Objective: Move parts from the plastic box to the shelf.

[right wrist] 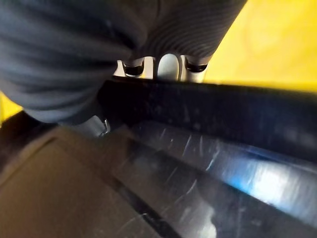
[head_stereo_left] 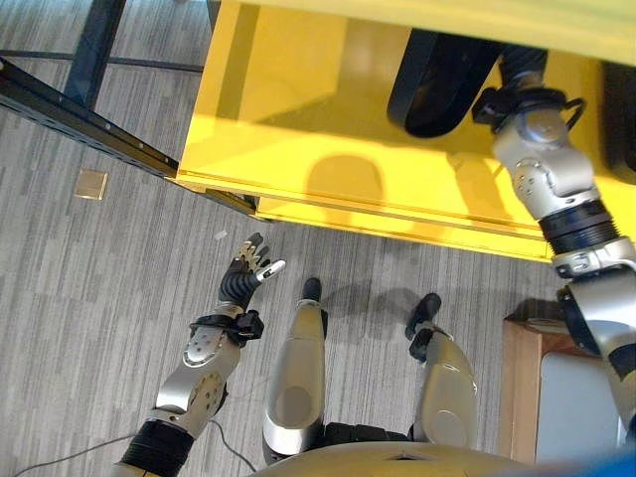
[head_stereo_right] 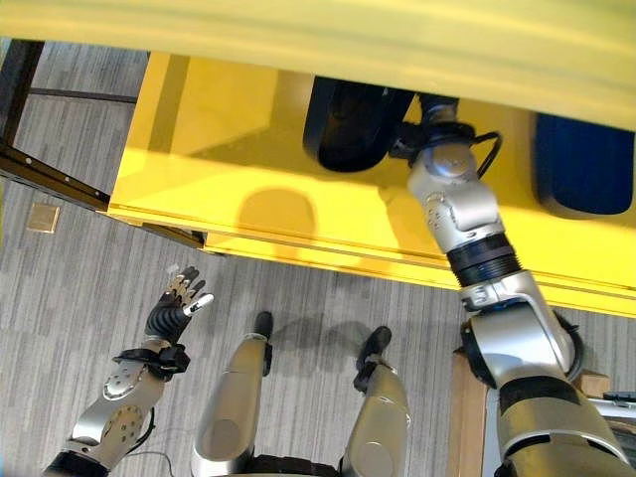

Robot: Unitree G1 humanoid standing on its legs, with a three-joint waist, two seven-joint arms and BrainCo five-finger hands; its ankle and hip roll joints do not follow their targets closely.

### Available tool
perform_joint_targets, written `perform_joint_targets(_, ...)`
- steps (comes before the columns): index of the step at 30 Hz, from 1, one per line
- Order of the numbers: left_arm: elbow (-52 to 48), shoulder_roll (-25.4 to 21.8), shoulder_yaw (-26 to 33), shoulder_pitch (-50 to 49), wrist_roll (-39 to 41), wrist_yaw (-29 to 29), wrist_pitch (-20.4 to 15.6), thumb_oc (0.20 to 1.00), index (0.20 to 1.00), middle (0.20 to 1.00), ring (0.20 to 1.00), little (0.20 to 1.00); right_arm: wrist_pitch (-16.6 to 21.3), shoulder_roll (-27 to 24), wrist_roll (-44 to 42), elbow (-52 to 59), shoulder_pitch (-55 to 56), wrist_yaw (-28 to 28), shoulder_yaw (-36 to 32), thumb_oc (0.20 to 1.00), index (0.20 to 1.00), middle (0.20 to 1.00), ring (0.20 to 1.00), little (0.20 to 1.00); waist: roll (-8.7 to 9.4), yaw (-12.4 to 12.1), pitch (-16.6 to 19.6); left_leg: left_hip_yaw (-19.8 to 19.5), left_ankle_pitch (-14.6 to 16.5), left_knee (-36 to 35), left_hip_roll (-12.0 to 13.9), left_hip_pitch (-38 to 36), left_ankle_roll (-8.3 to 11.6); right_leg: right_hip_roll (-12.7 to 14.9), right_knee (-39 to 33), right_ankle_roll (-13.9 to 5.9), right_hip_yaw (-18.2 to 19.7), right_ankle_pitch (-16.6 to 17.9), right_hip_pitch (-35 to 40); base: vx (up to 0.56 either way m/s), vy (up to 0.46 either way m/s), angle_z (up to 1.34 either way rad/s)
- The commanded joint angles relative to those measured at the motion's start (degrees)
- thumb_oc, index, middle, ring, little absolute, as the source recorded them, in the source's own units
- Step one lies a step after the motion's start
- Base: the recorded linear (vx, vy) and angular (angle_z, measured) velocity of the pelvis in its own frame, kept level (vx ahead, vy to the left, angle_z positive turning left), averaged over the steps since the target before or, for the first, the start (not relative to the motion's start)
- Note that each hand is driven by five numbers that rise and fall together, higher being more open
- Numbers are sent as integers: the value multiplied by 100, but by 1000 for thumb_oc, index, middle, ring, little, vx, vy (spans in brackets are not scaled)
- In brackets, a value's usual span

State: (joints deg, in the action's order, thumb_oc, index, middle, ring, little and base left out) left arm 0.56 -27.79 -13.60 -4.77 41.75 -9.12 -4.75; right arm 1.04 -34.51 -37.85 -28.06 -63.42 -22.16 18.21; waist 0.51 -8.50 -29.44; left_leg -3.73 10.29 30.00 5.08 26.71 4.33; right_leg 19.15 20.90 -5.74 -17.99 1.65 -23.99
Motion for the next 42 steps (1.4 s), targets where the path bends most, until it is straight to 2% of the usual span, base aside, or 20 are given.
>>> perform_joint_targets(1, -558, -144, -128, -239, 141, -2, -349, 1000, 1000, 1000, 1000, 1000, 392, -292, 443, -75, -624, -188, 40, 200, 200, 200, 200, 200, -113, 25, 309, 350, -370, -322, 135, 53, 31, 9, 850, -164, 253, -787, -23, 0, 0, 0)
perform_joint_targets(9, -550, -99, -369, -73, 245, -21, -433, 1000, 1000, 1000, 1000, 1000, 426, -382, 600, -856, -1134, -256, 241, 200, 200, 200, 200, 200, -199, 103, 210, 345, -387, -239, 152, 340, 14, 3, 1134, -136, 348, -880, -462, -3, -6, -2)
perform_joint_targets(21, -552, -58, -477, 178, 312, -183, -567, 1000, 1000, 1000, 1000, 1000, 350, -307, 999, -1697, -1542, -236, 627, 200, 200, 200, 200, 200, -226, 154, 38, 264, -337, 29, 137, 699, -6, 21, 1536, -81, 417, -1030, -833, -2, -12, -1)
perform_joint_targets(31, -529, -77, -529, 276, 330, -256, -676, 1000, 1000, 1000, 1000, 1000, 246, -293, 1497, -2448, -1877, -189, 1062, 200, 200, 200, 200, 200, -238, 135, -32, 210, -391, 45, 132, 847, 5, -4, 1624, -61, 410, -1056, -978, -4, -3, 1)
perform_joint_targets(42, -520, -73, -575, 396, 362, -297, -766, 1000, 1000, 1000, 1000, 1000, 239, -201, 1547, -2750, -2079, -173, 1272, 200, 200, 200, 200, 200, -199, 134, -33, 189, -426, -4, 145, 901, 11, -17, 1617, -69, 431, -1060, -1061, 0, 0, 0)
